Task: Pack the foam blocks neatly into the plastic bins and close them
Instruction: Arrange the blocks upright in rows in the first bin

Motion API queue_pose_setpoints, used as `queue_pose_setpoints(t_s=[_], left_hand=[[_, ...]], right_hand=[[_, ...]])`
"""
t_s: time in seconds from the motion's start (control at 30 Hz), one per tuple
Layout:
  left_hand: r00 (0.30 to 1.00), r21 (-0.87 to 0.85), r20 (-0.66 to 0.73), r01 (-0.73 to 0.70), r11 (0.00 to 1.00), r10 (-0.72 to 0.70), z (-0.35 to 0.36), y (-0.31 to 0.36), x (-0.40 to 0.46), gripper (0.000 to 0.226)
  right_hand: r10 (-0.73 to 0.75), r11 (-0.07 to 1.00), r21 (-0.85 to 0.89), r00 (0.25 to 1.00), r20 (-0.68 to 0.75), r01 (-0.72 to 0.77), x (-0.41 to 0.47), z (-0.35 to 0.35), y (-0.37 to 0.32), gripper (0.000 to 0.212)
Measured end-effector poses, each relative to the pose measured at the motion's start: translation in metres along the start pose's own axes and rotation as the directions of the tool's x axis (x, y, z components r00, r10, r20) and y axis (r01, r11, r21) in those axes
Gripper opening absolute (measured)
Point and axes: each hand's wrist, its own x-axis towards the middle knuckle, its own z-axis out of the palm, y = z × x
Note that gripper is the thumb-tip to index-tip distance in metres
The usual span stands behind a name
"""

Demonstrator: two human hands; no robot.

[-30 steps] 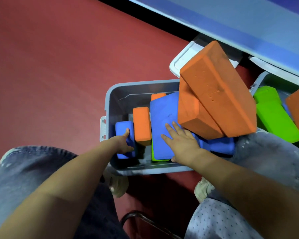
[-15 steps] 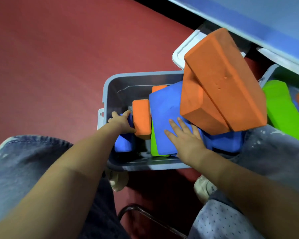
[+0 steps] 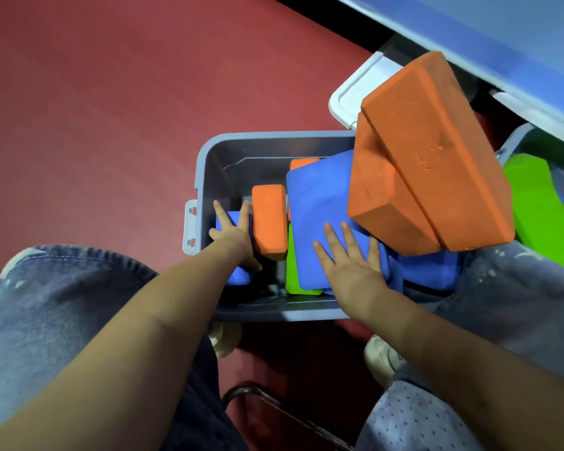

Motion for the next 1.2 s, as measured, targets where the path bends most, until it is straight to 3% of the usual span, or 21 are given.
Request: queue_pose_setpoints(t_s=[0.5, 0.77, 1.03, 1.13, 1.2], left_hand=[[0.999, -0.157, 0.034, 0.013, 0.988, -0.008, -0.015, -0.003, 0.011, 0.120], [0.982, -0.084, 0.183, -0.040, 0.996, 0.055, -0.029, -0.012, 0.008, 0.142], [0.991, 0.084, 0.113, -0.086, 0.993, 0.076, 0.006, -0.010, 0.020, 0.146], [0.973, 0.170, 0.207, -0.139, 0.975, 0.103, -0.014, -0.016, 0.033, 0.138], [0.938, 0.043, 0.326, -0.135, 0.990, 0.114, -0.046, -0.021, 0.049, 0.117]], right_hand=[[-0.006, 1.000, 0.022, 0.999, 0.037, 0.005, 0.001, -0.006, 0.002, 0.100], [-0.012, 1.000, 0.018, 0.999, 0.044, 0.011, 0.001, -0.005, 0.001, 0.098], [-0.041, 0.998, 0.049, 0.999, -0.009, 0.041, -0.001, -0.004, 0.004, 0.092], [-0.063, 0.995, 0.068, 0.997, -0.043, 0.066, -0.002, -0.002, 0.007, 0.087], [-0.077, 0.992, 0.095, 0.994, -0.080, 0.085, -0.003, 0.000, 0.010, 0.083]])
